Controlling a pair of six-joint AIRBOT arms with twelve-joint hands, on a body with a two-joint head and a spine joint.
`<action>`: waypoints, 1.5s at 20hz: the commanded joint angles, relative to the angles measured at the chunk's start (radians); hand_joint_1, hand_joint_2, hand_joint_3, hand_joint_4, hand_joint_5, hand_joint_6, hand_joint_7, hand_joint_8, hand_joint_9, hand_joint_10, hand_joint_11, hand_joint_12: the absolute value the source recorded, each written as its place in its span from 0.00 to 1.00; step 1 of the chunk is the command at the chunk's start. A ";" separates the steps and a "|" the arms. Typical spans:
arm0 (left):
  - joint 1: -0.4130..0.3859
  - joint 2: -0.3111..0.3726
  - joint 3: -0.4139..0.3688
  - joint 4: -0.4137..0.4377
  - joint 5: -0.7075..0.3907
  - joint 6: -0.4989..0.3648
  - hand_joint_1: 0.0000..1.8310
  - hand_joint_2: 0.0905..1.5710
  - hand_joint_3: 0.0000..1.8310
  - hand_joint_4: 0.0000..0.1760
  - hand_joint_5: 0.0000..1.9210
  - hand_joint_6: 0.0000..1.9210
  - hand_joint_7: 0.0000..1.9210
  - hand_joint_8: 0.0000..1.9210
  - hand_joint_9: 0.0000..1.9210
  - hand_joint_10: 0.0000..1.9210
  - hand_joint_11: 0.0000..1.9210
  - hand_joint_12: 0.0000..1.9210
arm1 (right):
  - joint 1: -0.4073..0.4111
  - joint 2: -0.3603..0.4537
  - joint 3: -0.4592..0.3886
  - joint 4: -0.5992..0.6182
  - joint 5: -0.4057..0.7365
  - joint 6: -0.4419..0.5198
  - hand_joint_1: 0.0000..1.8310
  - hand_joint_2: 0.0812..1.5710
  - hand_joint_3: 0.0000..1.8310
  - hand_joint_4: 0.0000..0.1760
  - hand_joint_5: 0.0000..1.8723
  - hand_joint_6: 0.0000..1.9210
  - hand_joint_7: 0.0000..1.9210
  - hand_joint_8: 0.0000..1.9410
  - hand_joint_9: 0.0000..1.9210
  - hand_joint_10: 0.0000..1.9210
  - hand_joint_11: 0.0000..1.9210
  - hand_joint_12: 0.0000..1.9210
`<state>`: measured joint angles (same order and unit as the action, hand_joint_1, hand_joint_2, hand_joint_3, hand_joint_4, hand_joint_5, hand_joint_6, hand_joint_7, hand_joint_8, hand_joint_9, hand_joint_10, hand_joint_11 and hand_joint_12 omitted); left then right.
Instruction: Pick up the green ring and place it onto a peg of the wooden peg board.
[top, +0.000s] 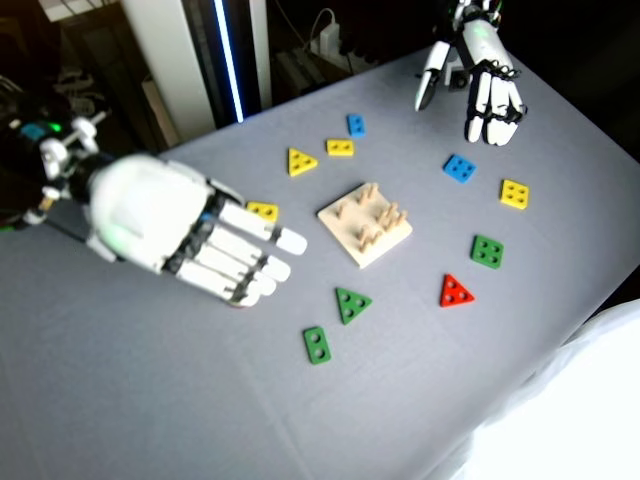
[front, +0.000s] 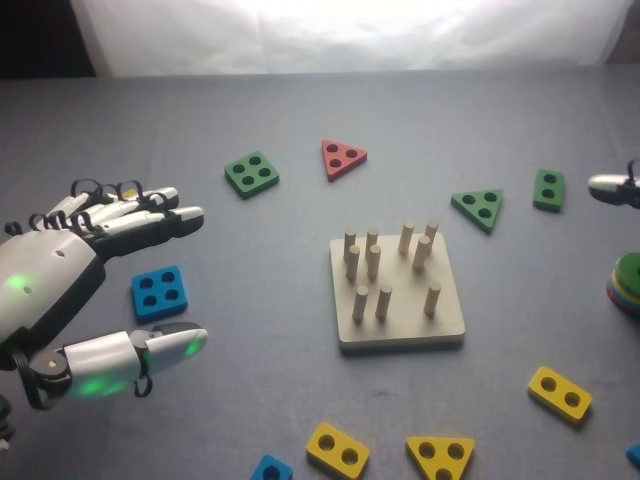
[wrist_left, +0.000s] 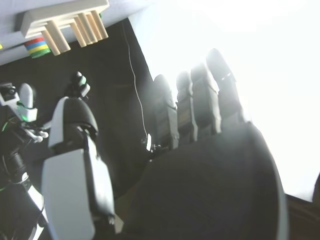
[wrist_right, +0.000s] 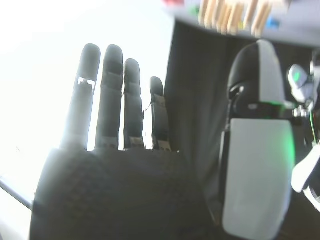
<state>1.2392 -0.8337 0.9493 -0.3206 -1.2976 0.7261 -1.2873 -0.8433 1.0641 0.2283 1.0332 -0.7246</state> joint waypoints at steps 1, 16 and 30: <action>-0.007 -0.006 -0.001 0.017 -0.127 -0.010 0.39 0.66 0.00 0.09 0.25 0.00 0.15 0.00 0.14 0.00 0.00 0.43 | 0.006 -0.003 0.009 0.020 0.084 0.000 0.52 0.54 0.00 0.43 0.18 0.00 0.23 0.00 0.29 0.00 0.11 0.56; -0.007 -0.011 0.001 0.018 -0.125 -0.013 0.40 0.65 0.00 0.10 0.25 0.00 0.15 0.00 0.15 0.00 0.00 0.45 | 0.069 -0.066 0.082 0.004 -0.096 -0.044 0.62 0.57 0.00 0.25 0.34 0.00 0.35 0.00 0.40 0.01 0.21 0.48; -0.003 -0.017 0.004 0.016 -0.138 -0.036 0.38 0.67 0.00 0.06 0.26 0.00 0.15 0.00 0.15 0.00 0.00 0.42 | 0.081 -0.073 0.092 -0.010 -0.124 -0.048 0.81 0.68 0.00 0.00 0.48 0.01 0.44 0.54 0.53 0.57 0.38 0.60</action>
<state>1.2415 -0.8455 0.9516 -0.3248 -1.3041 0.6998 -1.2179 -0.9188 1.1496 0.2081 0.8154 -0.7704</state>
